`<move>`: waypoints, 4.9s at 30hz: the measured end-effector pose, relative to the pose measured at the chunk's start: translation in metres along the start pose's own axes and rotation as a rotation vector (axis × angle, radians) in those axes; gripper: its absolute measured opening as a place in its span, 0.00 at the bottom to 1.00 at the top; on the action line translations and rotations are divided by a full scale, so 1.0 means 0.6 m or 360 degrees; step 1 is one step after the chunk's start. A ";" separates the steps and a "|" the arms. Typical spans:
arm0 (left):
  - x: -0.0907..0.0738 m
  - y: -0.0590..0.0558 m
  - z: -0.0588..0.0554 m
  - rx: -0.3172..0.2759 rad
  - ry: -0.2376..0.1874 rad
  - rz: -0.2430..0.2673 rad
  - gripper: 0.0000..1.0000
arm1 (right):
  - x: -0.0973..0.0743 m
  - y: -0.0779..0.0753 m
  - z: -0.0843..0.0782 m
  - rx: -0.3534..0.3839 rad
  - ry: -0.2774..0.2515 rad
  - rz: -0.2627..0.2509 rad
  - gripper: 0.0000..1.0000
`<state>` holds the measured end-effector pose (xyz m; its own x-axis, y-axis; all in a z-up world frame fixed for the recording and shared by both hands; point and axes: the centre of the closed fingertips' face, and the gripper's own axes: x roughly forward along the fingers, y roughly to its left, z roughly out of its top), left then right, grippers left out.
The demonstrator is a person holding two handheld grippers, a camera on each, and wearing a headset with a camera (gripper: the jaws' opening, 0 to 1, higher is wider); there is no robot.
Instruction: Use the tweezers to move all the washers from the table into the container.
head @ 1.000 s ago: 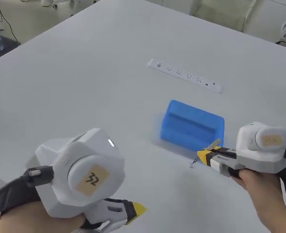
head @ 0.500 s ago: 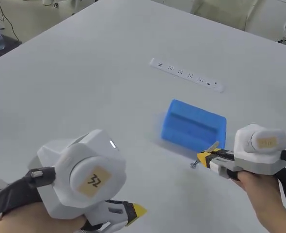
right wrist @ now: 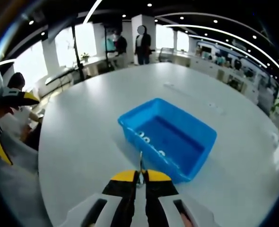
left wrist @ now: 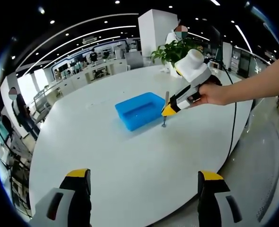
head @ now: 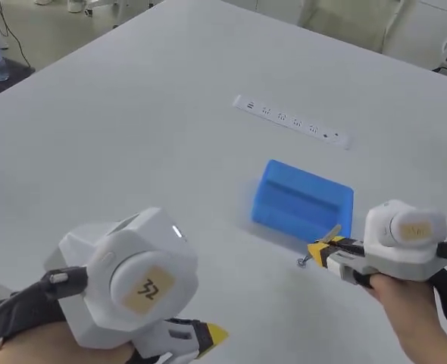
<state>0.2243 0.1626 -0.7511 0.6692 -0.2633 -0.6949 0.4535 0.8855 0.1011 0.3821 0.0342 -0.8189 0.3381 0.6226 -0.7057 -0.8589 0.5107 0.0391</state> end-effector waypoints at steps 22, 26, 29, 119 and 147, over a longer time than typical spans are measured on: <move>0.000 0.000 -0.008 0.0005 0.0018 0.0009 0.96 | -0.001 0.004 0.003 0.0022 -0.0003 0.0001 0.03; 0.000 0.000 -0.009 0.0006 0.0020 0.0007 0.96 | 0.001 0.004 0.003 0.0022 -0.0002 0.0005 0.03; 0.000 -0.001 -0.008 0.0006 0.0022 0.0005 0.96 | 0.003 0.006 0.001 0.0010 0.0009 0.0009 0.03; -0.002 -0.007 0.008 0.0016 -0.0002 -0.0033 0.97 | -0.031 -0.077 0.115 0.0033 -0.0178 -0.0149 0.03; -0.005 -0.003 0.008 0.0013 -0.0013 -0.0032 0.97 | 0.031 -0.102 0.053 0.0080 0.0033 -0.0146 0.03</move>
<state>0.2244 0.1602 -0.7459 0.6648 -0.2842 -0.6908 0.4717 0.8768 0.0932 0.4533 0.0335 -0.8117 0.4059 0.5600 -0.7222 -0.8041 0.5944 0.0089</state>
